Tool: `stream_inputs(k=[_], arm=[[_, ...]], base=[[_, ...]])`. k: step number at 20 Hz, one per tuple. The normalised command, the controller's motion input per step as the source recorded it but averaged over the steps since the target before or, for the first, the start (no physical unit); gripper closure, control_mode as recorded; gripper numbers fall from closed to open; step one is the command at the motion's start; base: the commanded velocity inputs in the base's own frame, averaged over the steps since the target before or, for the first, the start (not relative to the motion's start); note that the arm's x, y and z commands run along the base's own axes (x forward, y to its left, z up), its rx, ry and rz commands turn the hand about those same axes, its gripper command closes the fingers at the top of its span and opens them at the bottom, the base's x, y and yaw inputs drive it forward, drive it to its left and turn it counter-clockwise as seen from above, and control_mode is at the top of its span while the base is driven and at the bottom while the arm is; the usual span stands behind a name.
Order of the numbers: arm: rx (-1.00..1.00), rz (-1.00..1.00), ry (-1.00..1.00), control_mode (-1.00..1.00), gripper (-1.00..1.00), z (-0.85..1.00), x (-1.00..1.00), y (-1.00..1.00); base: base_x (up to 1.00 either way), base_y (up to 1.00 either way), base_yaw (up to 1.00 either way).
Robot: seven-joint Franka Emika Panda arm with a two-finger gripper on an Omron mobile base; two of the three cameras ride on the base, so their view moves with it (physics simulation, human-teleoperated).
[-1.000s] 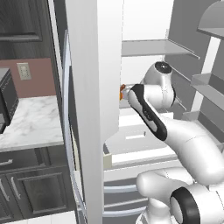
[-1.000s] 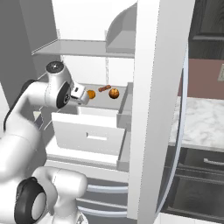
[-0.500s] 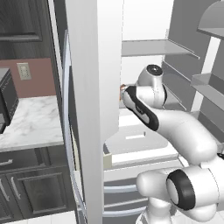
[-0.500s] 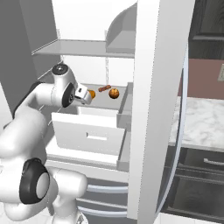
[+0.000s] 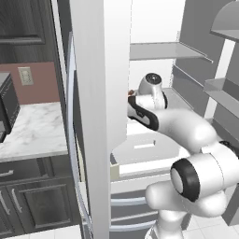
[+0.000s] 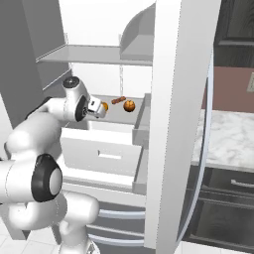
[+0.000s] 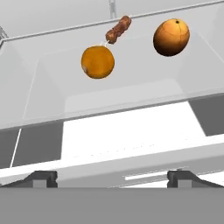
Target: Pick the two oranges from the fridge and place them on the plate next to the blender to make a fruit smoothie.
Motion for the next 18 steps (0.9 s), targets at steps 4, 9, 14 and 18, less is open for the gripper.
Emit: stream_inputs(k=[4, 9, 14, 18], arm=[[-0.02, 0.00, 0.01, -1.00, -1.00, -0.06, 0.41, 0.00], [-0.01, 0.00, 0.00, -1.00, -1.00, -0.05, 0.43, 0.00], [-0.01, 0.00, 0.00, -1.00, -1.00, -0.07, 0.39, 0.00], [0.00, 0.00, 0.00, -1.00, -1.00, -0.10, 0.35, 0.01]], base=[[0.00, 0.00, 0.00], [0.00, 0.00, 0.00], [0.00, 0.00, 0.00], [0.00, 0.00, 0.00]])
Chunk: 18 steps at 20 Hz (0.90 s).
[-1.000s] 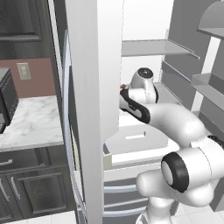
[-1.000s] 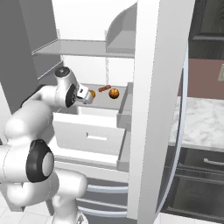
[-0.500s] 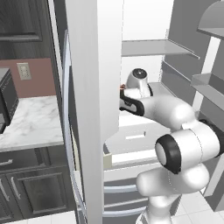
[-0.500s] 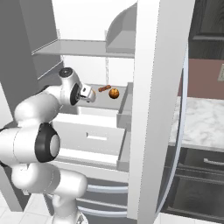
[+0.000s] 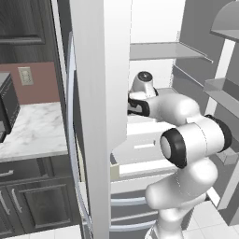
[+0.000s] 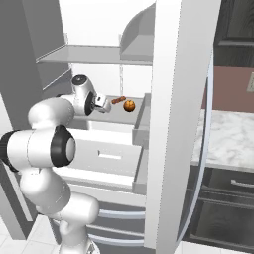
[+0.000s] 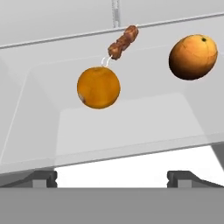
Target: Pick the two oranges from the fridge and place them on the plate next to the blender to make a fruit smoothie.
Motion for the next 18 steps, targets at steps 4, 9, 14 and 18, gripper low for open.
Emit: stream_inputs(k=[4, 9, 14, 18], arm=[[0.00, 0.00, 0.00, -1.00, -1.00, -0.19, 0.32, 0.05], [0.00, 0.00, 0.01, -1.00, -1.00, -0.23, 0.29, 0.08], [-0.01, 0.00, 0.02, -1.00, -1.00, -0.26, 0.27, 0.04], [-0.01, 0.00, 0.00, -1.00, -1.00, -0.12, 0.34, 0.01]], base=[[0.00, 0.00, 0.00], [0.00, 0.00, 0.00], [0.00, 0.00, 0.00], [0.00, 0.00, 0.00]])
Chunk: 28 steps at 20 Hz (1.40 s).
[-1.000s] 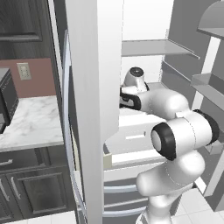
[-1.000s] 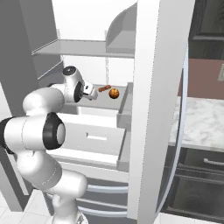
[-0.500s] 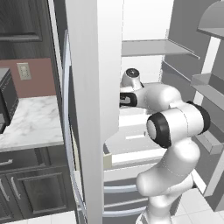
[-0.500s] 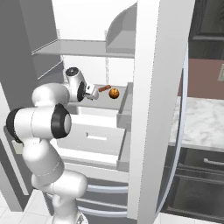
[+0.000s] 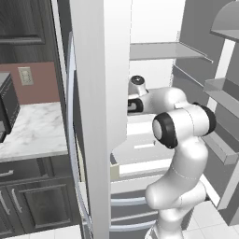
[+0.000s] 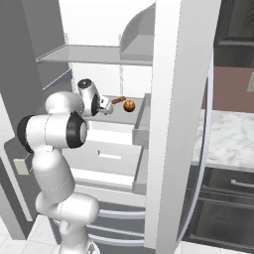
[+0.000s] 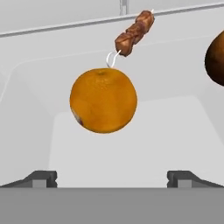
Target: Pick the two oranges from the fridge and place them on the plate next to the blender to make a fruit smoothie.
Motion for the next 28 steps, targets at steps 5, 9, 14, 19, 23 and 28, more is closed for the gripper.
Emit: stream_inputs(k=[5, 9, 14, 19, 23, 28], arm=[[-0.01, 0.00, 0.00, -1.00, -1.00, -0.02, 0.34, 0.01], [-0.01, 0.00, 0.00, -1.00, -1.00, -0.02, 0.28, 0.01], [-0.02, 0.00, 0.00, -1.00, -1.00, -0.14, 0.23, 0.00], [-0.02, 0.00, 0.00, -1.00, -1.00, -0.14, 0.26, 0.00], [-0.01, 0.00, 0.01, -1.00, -1.00, -0.10, 0.29, 0.00], [-0.01, 0.00, -0.01, -1.00, 1.00, -0.13, 0.01, 0.00]], base=[[0.00, 0.00, 0.00], [0.00, 0.00, 0.00], [0.00, 0.00, 0.00], [0.00, 0.00, 0.00], [0.00, 0.00, 0.00], [0.00, 0.00, 0.00]])
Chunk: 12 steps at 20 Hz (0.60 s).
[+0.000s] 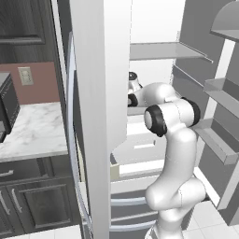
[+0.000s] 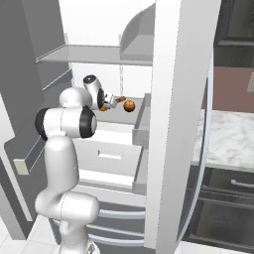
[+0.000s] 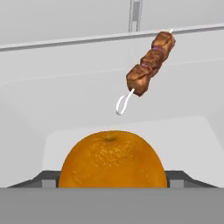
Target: Pick the two oranges from the fridge and place them on the plate next to the blender to make a fruit smoothie.
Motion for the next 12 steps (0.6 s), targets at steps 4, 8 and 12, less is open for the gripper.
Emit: stream_inputs(k=[4, 8, 12], arm=[[0.00, 0.00, -0.01, -1.00, 1.00, -0.02, -0.17, 0.00], [0.00, 0.00, 0.00, -1.00, 1.00, 0.00, -0.09, 0.00], [0.00, 0.00, -0.03, -1.00, 1.00, 0.00, -0.29, 0.00]], base=[[0.00, 0.00, 0.00], [0.00, 0.00, 0.00], [0.00, 0.00, 0.00]])
